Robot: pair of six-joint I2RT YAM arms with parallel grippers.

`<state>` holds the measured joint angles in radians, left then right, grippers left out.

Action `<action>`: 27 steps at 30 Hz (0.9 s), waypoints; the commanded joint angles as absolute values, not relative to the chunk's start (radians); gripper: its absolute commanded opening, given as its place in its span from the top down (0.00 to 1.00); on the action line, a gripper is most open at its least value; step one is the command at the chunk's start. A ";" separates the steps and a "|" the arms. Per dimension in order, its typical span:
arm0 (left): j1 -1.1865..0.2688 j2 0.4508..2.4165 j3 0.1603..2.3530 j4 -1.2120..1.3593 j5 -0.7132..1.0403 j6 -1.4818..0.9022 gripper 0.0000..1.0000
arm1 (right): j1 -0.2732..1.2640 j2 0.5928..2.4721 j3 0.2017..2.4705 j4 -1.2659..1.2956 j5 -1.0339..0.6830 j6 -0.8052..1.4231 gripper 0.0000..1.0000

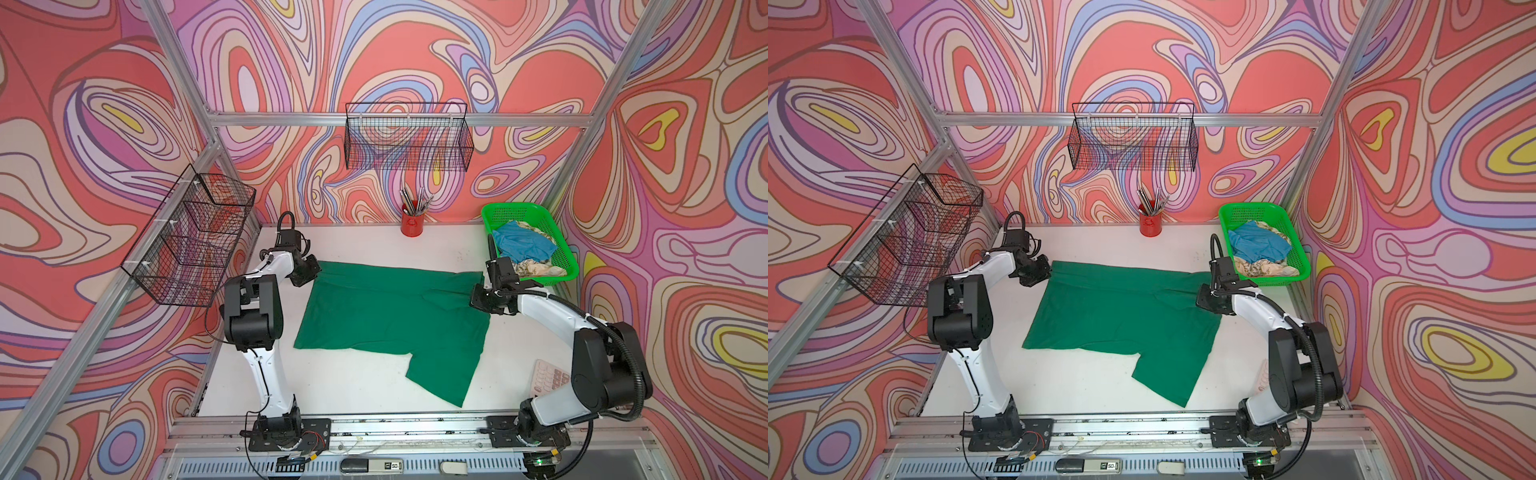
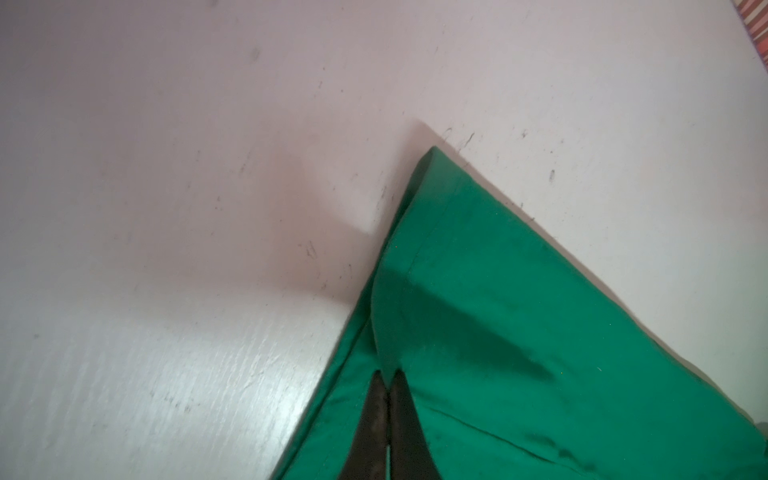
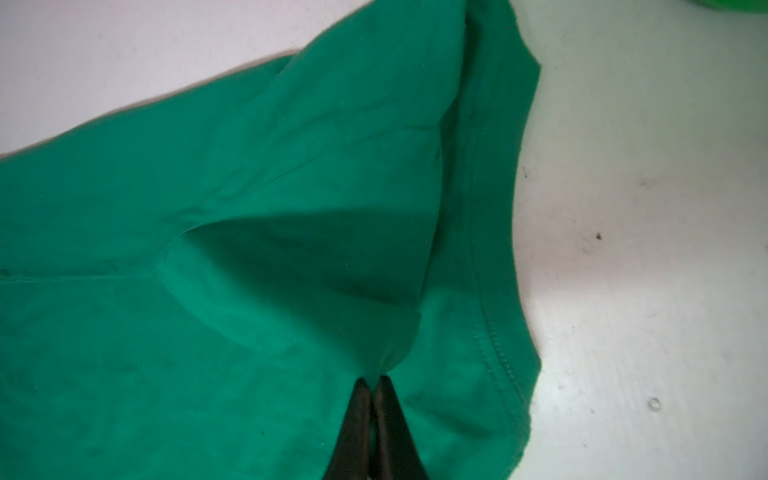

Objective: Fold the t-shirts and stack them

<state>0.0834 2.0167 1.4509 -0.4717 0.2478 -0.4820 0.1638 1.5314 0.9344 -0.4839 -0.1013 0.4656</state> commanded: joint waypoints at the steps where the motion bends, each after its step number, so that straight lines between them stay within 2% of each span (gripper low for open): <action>1: 0.090 2.022 1.453 -0.494 0.218 -0.467 1.00 | 0.161 1.549 0.920 -0.451 -0.084 0.472 1.00; 14: 0.090 2.020 1.448 -0.508 0.204 -0.471 1.00 | 0.160 1.552 0.905 -0.443 -0.068 0.474 1.00; 15: 0.090 2.018 1.448 -0.508 0.202 -0.471 0.94 | 0.160 1.552 0.908 -0.446 -0.062 0.474 1.00; 16: 0.091 2.016 1.448 -0.511 0.201 -0.475 0.86 | 0.160 1.552 0.914 -0.450 -0.052 0.473 0.93; 17: 0.091 2.010 1.447 -0.513 0.201 -0.478 0.76 | 0.160 1.554 0.927 -0.465 -0.032 0.469 0.79; 18: 0.090 2.002 1.445 -0.513 0.201 -0.480 0.67 | 0.161 1.550 0.942 -0.484 -0.018 0.462 0.71; 20: 0.090 1.972 1.430 -0.514 0.197 -0.489 0.53 | 0.185 1.524 0.979 -0.528 0.032 0.452 0.56; 22: 0.089 1.933 1.410 -0.512 0.192 -0.494 0.46 | 0.238 1.488 1.017 -0.571 0.109 0.441 0.53; 27: 0.073 1.846 1.341 -0.498 0.184 -0.497 0.43 | 0.414 1.495 1.063 -0.595 0.170 0.427 0.52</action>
